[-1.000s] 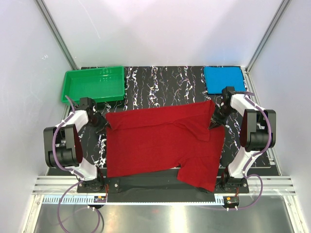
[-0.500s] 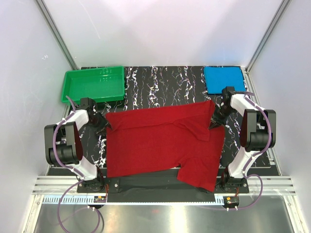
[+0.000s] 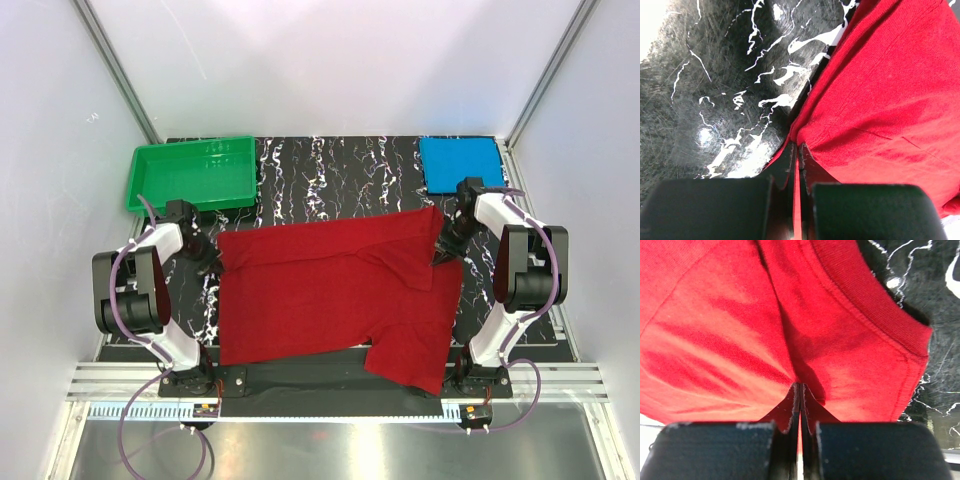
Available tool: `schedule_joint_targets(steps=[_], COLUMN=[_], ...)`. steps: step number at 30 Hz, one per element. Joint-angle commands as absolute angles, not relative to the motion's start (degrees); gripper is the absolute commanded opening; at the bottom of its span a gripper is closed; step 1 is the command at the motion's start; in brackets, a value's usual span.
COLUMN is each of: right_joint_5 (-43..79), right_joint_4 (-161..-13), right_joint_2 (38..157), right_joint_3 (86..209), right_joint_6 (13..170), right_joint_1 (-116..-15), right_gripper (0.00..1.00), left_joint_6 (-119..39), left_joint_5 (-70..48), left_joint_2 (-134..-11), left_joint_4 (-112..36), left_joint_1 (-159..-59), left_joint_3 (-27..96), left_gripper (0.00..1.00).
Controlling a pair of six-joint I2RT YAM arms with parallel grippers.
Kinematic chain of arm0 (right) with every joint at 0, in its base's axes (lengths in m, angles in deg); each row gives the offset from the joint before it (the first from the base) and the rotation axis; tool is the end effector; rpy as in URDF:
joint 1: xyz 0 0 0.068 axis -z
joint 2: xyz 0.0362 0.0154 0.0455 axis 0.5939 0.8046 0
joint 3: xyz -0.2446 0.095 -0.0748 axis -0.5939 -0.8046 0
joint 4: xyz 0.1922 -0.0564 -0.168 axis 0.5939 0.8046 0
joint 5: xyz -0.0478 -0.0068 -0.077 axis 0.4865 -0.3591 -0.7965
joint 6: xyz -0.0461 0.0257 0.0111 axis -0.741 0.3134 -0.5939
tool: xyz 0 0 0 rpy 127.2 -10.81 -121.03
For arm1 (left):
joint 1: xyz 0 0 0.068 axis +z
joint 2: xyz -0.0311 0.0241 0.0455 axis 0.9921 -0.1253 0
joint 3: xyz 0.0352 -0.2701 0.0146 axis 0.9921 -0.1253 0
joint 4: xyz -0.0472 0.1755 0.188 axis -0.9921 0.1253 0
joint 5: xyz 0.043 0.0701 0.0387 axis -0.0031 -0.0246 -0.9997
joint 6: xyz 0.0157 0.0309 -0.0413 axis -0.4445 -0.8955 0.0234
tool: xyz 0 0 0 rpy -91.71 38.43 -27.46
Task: Fold and stack the t-shirts
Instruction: Fold the tshirt
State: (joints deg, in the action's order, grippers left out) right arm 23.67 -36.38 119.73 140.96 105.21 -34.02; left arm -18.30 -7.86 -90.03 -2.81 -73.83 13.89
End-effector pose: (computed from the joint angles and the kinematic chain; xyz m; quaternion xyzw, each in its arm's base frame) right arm 0.3260 -0.0058 0.1737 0.1932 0.9739 0.1169 0.0236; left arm 0.2839 0.0378 0.1538 -0.3393 0.9262 -0.1230 0.1090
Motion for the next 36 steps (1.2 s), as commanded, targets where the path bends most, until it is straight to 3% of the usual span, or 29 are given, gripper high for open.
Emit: schedule_joint_targets(steps=[1, 23, 32, 34, 36], right_joint_5=[19.62, 11.01, 12.84, 13.90, 15.22], right_joint_4=[-35.24, -33.40, -32.61, -32.61, -32.26], right_joint_2=[119.65, 122.37, 125.97, 125.54, 123.96], right_joint_3=[143.09, 146.87, 151.00, 149.60, 148.02], right_joint_6=[105.20, 101.78, 101.16, 101.25, 101.42], right_joint_1=[-33.44, -31.60, -31.16, -31.07, -31.07], right_gripper=[0.00, 0.00, 0.00, 0.02, 0.07], left_joint_6=[-19.63, -21.30, -22.00, -21.48, -20.51], left_joint_5=[-10.67, -11.91, -9.71, -9.62, -9.35], left_joint_2=[-91.50, -91.94, -91.50, -89.84, -87.64], left_joint_4=[-4.63, -4.45, -3.66, -3.14, -3.05], left_joint_1=[-73.40, -71.64, -71.64, -71.64, -71.55], left_joint_3=[15.60, 14.29, 15.51, 15.52, 14.81], left_gripper=[0.00, 0.00, 0.00, 0.06, 0.23])
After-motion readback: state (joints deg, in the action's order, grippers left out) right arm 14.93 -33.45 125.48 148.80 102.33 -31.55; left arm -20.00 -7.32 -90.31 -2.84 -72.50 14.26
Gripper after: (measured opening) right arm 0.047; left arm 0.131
